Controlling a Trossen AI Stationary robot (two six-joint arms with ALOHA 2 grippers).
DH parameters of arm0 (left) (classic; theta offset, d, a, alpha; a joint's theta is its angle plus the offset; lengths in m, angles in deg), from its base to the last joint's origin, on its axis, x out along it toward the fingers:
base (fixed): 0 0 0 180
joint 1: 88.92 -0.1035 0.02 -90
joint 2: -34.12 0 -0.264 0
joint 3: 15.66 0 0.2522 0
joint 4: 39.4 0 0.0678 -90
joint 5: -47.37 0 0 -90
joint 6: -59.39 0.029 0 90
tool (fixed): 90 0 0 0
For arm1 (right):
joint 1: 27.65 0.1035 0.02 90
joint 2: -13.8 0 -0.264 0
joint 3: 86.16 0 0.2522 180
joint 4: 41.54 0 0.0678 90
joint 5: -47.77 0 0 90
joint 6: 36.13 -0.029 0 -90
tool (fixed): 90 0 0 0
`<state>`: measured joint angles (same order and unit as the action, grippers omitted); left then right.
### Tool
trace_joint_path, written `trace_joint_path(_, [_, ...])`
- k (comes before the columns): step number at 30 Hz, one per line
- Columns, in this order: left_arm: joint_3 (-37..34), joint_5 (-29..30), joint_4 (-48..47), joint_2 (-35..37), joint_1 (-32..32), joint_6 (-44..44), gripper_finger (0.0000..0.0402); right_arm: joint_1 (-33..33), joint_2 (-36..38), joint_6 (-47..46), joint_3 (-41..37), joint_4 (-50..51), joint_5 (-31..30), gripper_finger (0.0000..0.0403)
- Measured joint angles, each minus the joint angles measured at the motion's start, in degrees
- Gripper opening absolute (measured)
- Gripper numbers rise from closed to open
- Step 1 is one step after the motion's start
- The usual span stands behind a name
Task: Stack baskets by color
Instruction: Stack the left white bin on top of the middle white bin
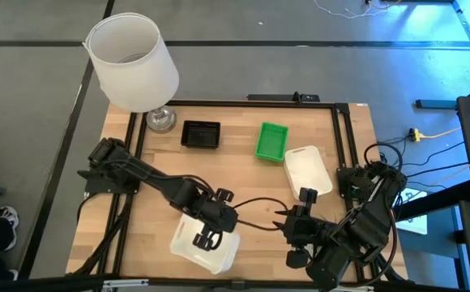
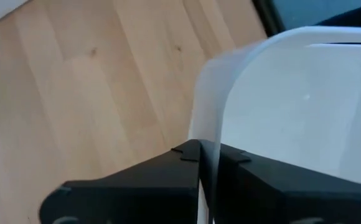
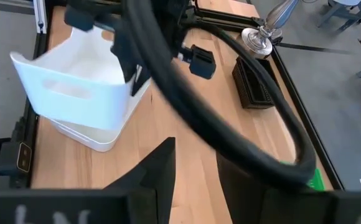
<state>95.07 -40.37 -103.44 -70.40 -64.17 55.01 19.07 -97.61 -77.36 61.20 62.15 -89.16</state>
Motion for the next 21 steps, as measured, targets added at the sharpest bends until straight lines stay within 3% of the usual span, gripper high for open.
trace_joint_path(14, [0.51, -0.22, -4.7, -3.28, -0.73, 2.14, 0.0, 0.02, 0.0, 1.0, 0.0, 0.04, 0.26, 0.0117])
trace_joint_path(21, [0.53, -3.26, -5.43, -6.43, -0.95, 2.49, 0.0, 0.04, 0.0, 1.22, 0.0, 0.06, 0.54, 0.0117])
